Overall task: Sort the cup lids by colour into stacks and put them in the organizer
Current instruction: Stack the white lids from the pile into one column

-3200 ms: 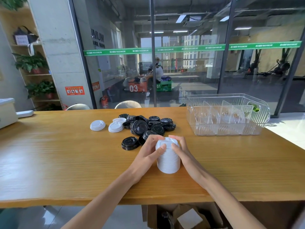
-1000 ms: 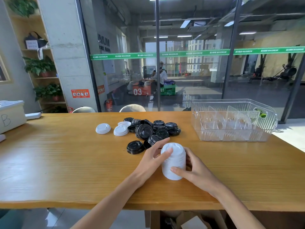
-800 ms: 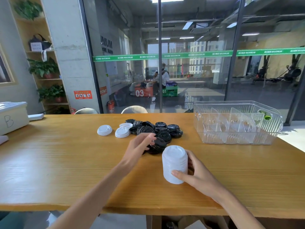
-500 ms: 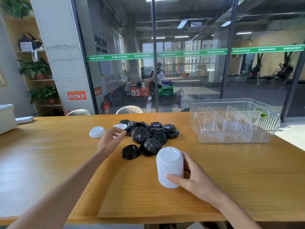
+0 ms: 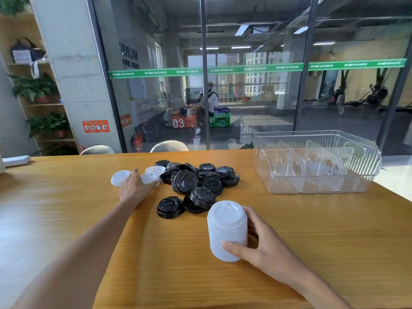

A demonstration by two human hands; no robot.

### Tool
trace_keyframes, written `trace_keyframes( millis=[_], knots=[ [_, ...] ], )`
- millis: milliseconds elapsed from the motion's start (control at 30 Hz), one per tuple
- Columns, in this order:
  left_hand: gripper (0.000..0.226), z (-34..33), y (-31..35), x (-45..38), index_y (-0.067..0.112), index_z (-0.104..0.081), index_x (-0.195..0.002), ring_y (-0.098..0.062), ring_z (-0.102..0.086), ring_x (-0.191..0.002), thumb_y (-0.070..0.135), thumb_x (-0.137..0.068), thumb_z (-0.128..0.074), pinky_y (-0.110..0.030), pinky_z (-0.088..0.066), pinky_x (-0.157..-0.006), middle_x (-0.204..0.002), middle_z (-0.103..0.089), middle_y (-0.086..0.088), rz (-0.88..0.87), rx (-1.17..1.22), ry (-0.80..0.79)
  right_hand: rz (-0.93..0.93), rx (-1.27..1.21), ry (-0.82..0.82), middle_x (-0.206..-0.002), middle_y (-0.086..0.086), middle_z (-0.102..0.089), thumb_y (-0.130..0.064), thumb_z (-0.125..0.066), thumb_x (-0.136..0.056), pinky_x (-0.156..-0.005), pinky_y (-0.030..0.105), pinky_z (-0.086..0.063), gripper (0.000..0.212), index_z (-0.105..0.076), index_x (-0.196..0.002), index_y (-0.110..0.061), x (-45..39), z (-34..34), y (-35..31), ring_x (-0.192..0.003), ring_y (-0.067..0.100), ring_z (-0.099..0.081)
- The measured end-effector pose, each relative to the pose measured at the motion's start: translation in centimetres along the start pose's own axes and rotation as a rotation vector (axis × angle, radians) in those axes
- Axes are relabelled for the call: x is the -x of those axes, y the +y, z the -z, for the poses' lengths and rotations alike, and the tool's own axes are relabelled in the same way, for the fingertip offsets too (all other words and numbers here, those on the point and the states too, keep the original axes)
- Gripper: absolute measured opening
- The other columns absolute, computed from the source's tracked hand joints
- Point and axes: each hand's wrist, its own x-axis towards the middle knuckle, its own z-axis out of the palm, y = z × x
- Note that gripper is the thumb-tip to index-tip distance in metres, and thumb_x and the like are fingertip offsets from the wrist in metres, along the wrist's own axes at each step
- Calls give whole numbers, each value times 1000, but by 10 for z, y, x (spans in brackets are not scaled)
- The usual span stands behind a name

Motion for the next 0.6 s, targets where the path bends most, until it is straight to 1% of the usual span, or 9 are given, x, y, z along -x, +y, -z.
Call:
trace_keyframes(
  millis=[67,133,233,300,433,533,600],
  knots=[
    [101,-2,-2,0,12,-44,-158,-40,-59,-135,71,-84,-79,-53,-52,-103,-148,-62,-17,6,13,16,2,0,-4,-142,-19,-64,-56,-88,-84,-110,36,-48,77,-46,-147,-43,0,0,0,-133,6,-60],
    [95,-3,-4,0,14,-49,-155,-38,-61,-133,70,-84,-79,-51,-52,-100,-146,-64,-15,-3,19,37,7,-5,-10,-142,-19,-64,-55,-88,-84,-108,33,-48,77,-46,-147,-42,0,0,1,-133,6,-60],
    [83,-1,-4,2,17,-53,-151,-36,-61,-131,64,-88,-79,-47,-50,-93,-144,-66,-11,-29,34,69,8,-26,-17,-142,-19,-65,-53,-88,-85,-105,21,-49,73,-48,-145,-43,-1,0,2,-133,6,-61],
    [79,3,-2,6,18,-53,-148,-34,-61,-129,64,-88,-78,-45,-49,-89,-141,-66,-8,-44,70,93,8,-30,-22,-143,-19,-64,-52,-89,-85,-104,18,-49,73,-47,-144,-44,-1,0,1,-133,5,-61],
    [76,16,13,25,21,-56,-138,-28,-61,-122,70,-85,-77,-43,-49,-85,-132,-66,-1,-81,170,132,2,-24,-17,-143,-20,-64,-54,-88,-85,-108,30,-48,73,-47,-145,-46,-2,0,0,-134,4,-60],
    [72,27,32,50,24,-59,-135,-22,-63,-118,70,-83,-78,-41,-50,-86,-132,-66,3,-144,262,151,-6,-19,-16,-142,-21,-64,-55,-88,-84,-108,33,-50,74,-46,-145,-47,-1,0,-1,-132,4,-60],
    [66,33,47,73,27,-62,-131,-16,-65,-113,69,-83,-79,-41,-55,-88,-128,-68,6,-204,348,138,-11,-28,-15,-142,-20,-64,-54,-88,-84,-107,33,-50,73,-47,-143,-48,0,0,-2,-132,4,-61]
  ],
)
